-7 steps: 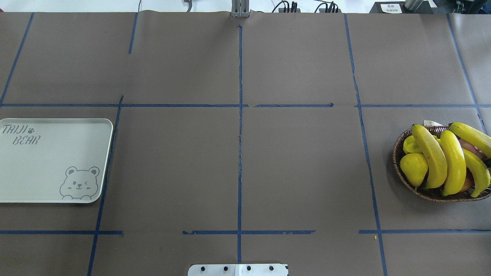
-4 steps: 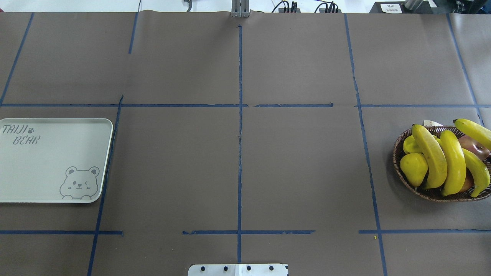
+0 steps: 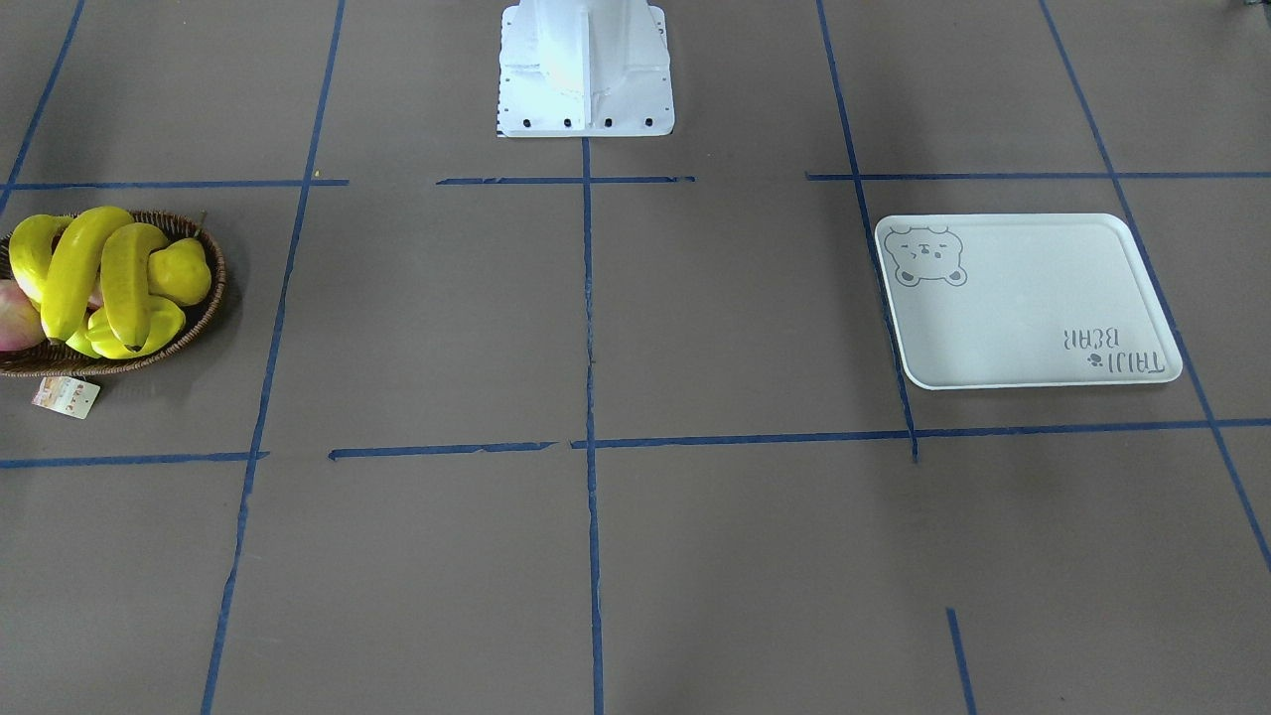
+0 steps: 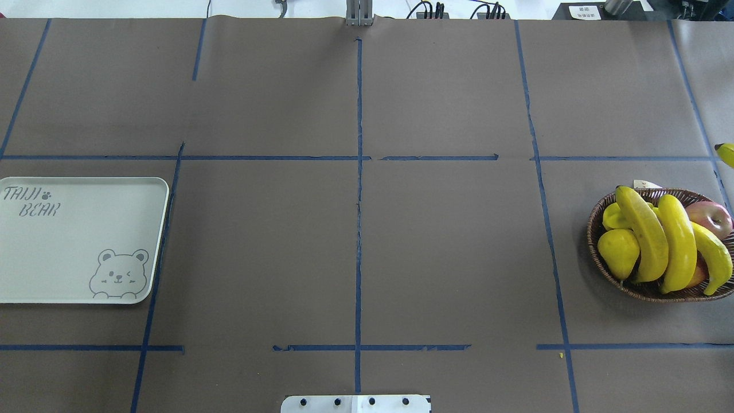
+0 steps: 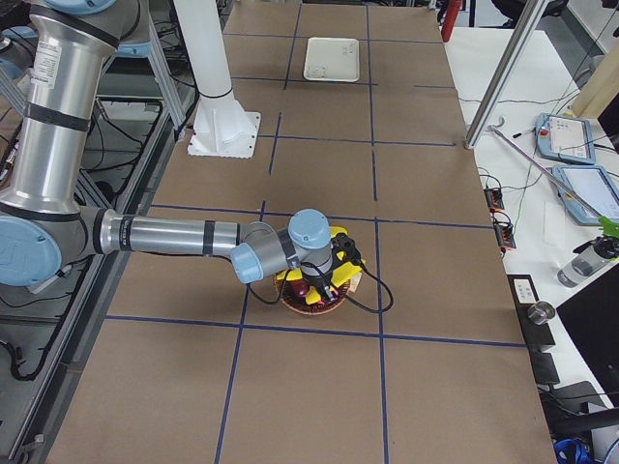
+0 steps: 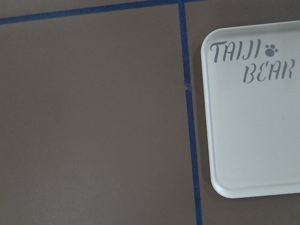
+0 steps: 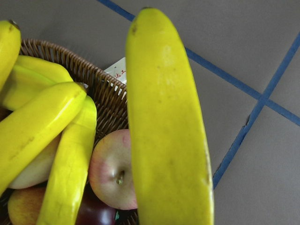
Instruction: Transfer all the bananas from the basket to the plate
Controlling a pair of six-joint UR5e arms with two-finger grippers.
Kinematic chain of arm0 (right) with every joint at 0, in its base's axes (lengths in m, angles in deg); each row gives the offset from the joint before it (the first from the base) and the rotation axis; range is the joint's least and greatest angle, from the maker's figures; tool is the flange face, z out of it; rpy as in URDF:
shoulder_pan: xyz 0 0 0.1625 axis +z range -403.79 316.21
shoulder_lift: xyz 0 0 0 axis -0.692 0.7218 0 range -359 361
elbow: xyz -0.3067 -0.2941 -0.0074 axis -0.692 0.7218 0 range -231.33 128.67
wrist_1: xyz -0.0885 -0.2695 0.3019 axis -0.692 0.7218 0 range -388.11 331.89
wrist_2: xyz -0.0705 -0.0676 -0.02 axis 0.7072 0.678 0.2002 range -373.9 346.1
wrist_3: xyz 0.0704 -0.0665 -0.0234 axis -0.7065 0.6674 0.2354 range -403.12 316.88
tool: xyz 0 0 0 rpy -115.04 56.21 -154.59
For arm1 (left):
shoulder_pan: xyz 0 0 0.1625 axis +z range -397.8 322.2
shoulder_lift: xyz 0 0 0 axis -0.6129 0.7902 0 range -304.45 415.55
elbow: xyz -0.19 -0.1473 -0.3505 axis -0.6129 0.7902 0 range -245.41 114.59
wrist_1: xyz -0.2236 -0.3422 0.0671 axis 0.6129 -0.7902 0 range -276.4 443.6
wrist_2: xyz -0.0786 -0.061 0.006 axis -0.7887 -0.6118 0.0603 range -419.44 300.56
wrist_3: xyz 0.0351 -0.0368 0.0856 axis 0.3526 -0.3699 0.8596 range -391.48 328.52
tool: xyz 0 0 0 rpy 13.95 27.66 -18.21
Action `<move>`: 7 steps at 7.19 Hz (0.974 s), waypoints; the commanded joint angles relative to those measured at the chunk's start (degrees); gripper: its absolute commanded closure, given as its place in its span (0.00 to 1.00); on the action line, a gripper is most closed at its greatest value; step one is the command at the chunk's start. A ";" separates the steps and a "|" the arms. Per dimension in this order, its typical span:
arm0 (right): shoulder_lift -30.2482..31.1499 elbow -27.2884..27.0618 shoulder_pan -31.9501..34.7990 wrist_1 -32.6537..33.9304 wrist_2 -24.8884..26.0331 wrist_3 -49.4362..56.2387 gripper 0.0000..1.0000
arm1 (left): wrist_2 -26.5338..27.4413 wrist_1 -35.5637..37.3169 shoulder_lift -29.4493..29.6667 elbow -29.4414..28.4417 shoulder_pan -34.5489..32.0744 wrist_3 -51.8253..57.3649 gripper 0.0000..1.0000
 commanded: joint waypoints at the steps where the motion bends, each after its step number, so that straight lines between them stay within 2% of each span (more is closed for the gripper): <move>1: -4.36 -2.34 -0.07 4.88 -2.82 -2.40 0.95 | -0.42 -1.67 1.68 3.75 0.53 -0.44 0.00; 3: -7.53 -3.21 -4.26 3.84 -7.73 -14.28 0.96 | -0.59 -7.55 6.07 2.99 0.53 -0.52 0.00; 4: -9.90 -5.57 -7.51 3.75 -8.11 -22.98 0.96 | -4.59 -7.57 6.70 2.98 0.70 -2.44 0.00; 5: -12.53 -7.42 -11.11 3.75 -7.94 -31.16 0.96 | -8.81 -8.01 6.88 3.68 0.88 -10.38 0.00; 6: -14.82 -9.10 -14.02 3.75 -7.67 -37.85 0.96 | -9.81 -9.67 8.19 3.86 2.18 -14.81 0.00; 7: -17.37 -10.59 -17.35 3.75 -7.06 -44.71 0.95 | -10.17 -12.47 8.55 5.34 6.29 -18.59 0.00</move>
